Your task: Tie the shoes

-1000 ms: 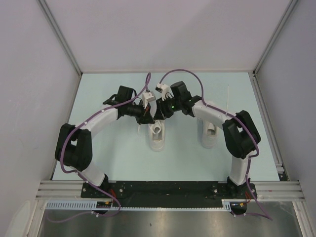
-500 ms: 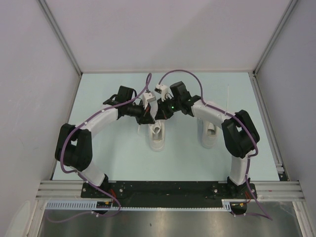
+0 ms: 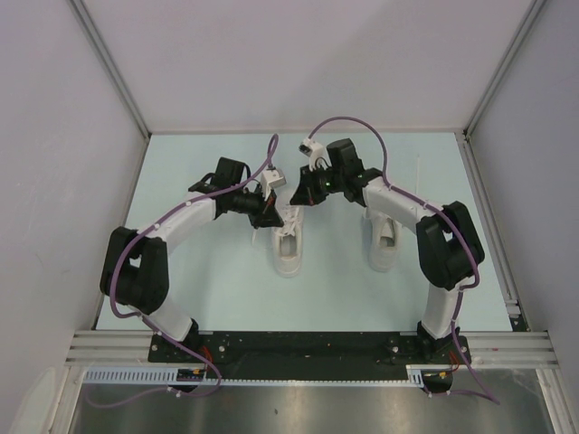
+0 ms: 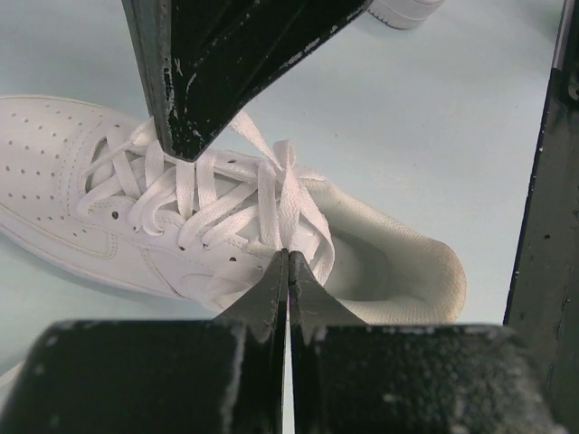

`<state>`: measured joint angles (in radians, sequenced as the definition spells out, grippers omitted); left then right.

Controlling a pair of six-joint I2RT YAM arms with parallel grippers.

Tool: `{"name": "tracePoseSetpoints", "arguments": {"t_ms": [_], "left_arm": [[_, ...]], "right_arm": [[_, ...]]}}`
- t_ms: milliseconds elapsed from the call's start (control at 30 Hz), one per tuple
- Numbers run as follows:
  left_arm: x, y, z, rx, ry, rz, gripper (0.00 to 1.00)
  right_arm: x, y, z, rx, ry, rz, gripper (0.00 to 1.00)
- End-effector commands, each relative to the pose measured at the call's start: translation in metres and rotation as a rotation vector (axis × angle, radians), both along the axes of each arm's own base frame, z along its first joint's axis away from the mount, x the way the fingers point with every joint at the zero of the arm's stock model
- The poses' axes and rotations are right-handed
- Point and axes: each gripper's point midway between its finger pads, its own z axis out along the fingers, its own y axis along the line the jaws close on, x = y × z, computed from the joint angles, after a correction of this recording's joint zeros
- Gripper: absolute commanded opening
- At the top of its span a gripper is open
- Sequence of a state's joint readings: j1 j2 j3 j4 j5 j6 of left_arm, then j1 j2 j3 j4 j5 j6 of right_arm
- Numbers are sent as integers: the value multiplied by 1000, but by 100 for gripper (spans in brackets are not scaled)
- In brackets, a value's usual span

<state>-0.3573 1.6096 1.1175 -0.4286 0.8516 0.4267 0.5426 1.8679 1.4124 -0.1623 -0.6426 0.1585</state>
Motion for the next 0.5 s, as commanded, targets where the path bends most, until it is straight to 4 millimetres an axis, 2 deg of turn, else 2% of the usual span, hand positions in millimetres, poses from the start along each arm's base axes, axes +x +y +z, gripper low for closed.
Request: {"name": "tracePoseSetpoints", "arguments": {"t_ms": [0,167,200,333,433,467], "left_arm": [[-16,1,0,6,13,-37,0],[-16,3,1,14,-4,-39,0],[-16,4,2,17,-11,-41,0],[-15,6,4,24,-61,-58,1],[-12,5,16,2,-108,-69,7],[-9,5,23,-14,-121,-67,14]], "right_arm": [[2,7,41,72,-64,11,0],[19,-10,54,93,-85,-51,0],[27,-20,60,98,-95,-77,0],[35,-41,71,117,-86,-113,0],[33,-50,73,112,-78,-111,0],[31,-51,73,110,-81,-100,0]]}}
